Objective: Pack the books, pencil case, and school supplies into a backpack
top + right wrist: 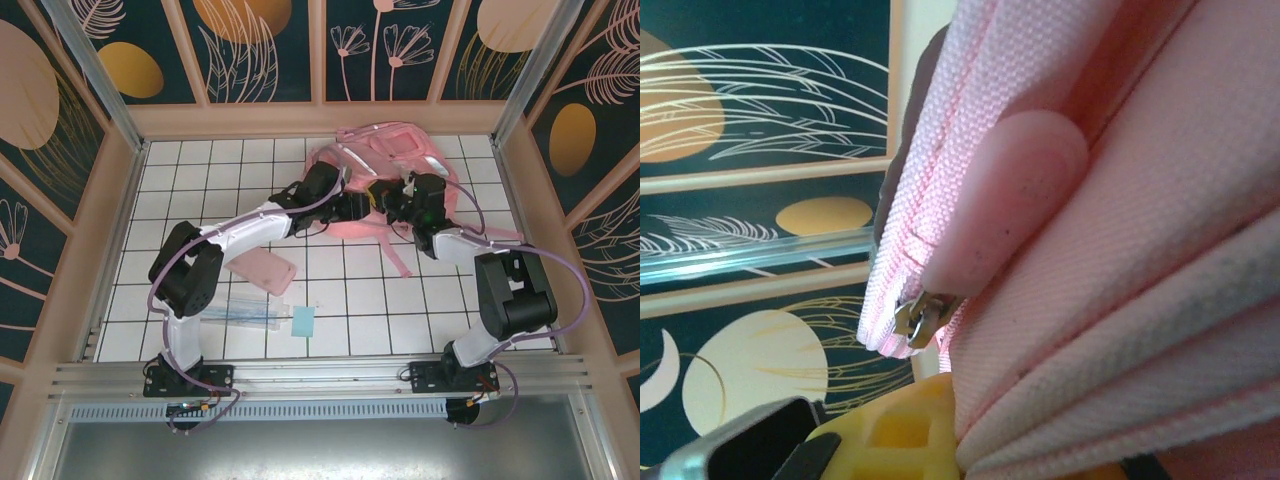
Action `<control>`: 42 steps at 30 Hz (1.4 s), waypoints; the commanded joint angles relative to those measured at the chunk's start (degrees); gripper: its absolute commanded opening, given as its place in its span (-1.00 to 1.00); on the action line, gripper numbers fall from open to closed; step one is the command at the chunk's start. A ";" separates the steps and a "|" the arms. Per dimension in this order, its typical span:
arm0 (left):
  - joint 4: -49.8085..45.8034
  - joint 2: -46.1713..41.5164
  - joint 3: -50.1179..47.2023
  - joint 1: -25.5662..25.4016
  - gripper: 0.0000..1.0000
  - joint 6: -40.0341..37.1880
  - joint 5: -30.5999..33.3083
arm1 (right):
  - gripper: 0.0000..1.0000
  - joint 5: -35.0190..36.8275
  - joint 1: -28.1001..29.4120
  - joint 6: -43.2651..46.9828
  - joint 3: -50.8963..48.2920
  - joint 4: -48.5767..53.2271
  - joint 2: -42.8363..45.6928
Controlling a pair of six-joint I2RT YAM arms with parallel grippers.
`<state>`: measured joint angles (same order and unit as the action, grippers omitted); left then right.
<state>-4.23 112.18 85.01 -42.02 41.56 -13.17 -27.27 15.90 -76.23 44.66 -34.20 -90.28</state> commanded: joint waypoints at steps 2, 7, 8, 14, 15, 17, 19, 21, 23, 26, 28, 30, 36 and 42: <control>-3.49 4.67 8.82 0.96 0.10 -4.35 8.77 | -1.00 -0.54 0.93 -4.09 -1.71 -8.08 3.52; -8.09 8.75 14.49 0.91 0.08 -7.40 12.05 | -1.00 -1.81 0.89 -3.90 -0.84 -7.47 3.36; -8.72 9.25 15.00 0.95 0.08 -8.00 12.87 | -1.00 -1.99 0.91 -3.64 -0.54 -7.11 3.44; -12.87 11.25 17.19 0.60 -0.08 -11.98 16.48 | -1.00 -2.94 1.10 -4.05 0.60 -7.69 2.19; -13.39 11.32 17.29 0.38 -0.13 -12.91 16.88 | -1.00 -3.22 1.01 -4.47 0.73 -8.22 1.72; -13.34 10.64 16.27 -0.07 -0.15 -14.32 17.24 | -1.00 -3.81 0.95 -4.55 1.57 -8.25 0.58; -12.98 10.16 15.37 -0.72 -0.10 -15.42 18.55 | -1.00 -4.54 1.28 -4.67 2.48 -8.28 -0.39; -12.76 10.34 15.31 -0.86 -0.04 -15.30 19.80 | -1.00 -4.55 1.69 -4.63 3.26 -8.09 -0.87; -12.56 10.88 16.28 -0.71 -0.03 -15.94 20.94 | -1.00 -4.64 2.06 -4.22 3.83 -7.58 -1.10; -13.77 12.33 19.82 -0.79 -0.17 -17.74 20.54 | -1.00 -4.26 2.04 -2.75 3.91 -5.67 -0.63; -15.28 13.41 22.68 -0.78 -0.38 -18.87 19.51 | -1.00 -3.32 2.10 -0.90 3.94 -3.36 0.02; -16.13 13.83 24.10 -0.79 -0.60 -19.82 18.16 | -1.00 -2.10 2.10 1.20 3.94 -1.22 0.73; -17.87 12.73 24.25 -0.78 -1.00 -20.83 14.65 | -1.00 0.82 1.74 7.09 4.81 4.22 1.35; -18.35 6.82 16.43 1.01 -1.00 -18.93 9.60 | -1.00 7.35 0.07 16.63 4.62 10.22 3.04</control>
<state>-22.85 123.33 104.42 -44.23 22.09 -3.53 -22.83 16.23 -67.77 47.62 -26.52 -91.37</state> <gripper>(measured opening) 0.045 0.067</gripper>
